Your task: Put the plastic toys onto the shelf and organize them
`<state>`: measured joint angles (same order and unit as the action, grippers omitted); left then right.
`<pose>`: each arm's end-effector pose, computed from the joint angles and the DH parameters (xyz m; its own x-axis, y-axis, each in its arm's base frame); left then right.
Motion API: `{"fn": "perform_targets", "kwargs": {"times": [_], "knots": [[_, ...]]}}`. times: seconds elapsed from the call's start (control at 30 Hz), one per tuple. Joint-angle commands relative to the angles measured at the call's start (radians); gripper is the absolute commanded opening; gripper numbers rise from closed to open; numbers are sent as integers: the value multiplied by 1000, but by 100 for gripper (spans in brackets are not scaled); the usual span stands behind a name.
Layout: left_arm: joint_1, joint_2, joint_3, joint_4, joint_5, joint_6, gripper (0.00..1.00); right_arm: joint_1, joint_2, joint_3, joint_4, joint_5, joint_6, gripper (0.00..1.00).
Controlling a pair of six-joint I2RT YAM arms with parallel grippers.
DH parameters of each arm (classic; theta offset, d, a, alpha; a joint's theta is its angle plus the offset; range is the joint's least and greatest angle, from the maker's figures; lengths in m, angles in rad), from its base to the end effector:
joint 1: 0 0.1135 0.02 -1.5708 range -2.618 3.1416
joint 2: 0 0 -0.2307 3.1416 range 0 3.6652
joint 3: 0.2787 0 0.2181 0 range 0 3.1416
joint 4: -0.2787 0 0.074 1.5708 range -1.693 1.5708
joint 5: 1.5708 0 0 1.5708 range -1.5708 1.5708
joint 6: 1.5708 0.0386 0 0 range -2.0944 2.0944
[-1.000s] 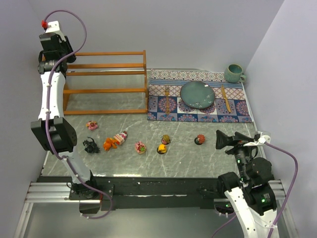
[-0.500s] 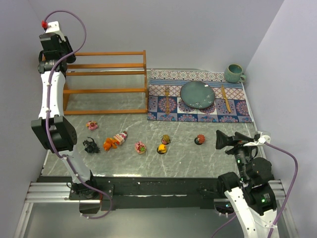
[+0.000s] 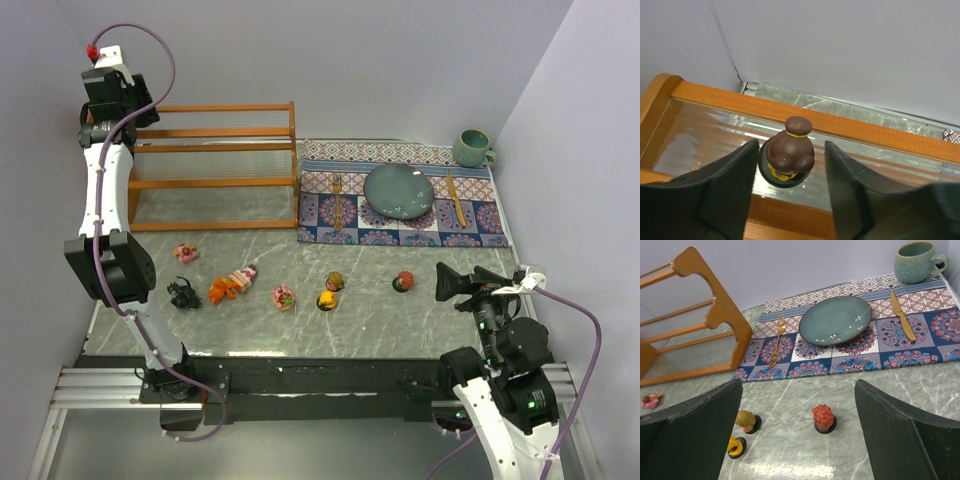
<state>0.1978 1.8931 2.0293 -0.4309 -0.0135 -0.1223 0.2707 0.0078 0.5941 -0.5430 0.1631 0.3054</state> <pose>0.3925 0.0792 0.3875 -0.2571 -0.1759 -0.9502 -0.2423 0.9636 -0.1128 0.0429 0.0054 0.2861 0.0074 0.3100 -0.9507 -0.1151 0.9447 0.3071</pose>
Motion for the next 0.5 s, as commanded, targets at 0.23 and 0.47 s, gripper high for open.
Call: {"fn": "perform_targets", "kwargs": {"times": [0.23,0.47], "knots": [[3,-49,0,34,23,-14,86,4,-160,-7,23,-5,-12,100],[-8,-224,-188,87,46,-106,97,2,-167,-10,29,-8,-14,100]]}}
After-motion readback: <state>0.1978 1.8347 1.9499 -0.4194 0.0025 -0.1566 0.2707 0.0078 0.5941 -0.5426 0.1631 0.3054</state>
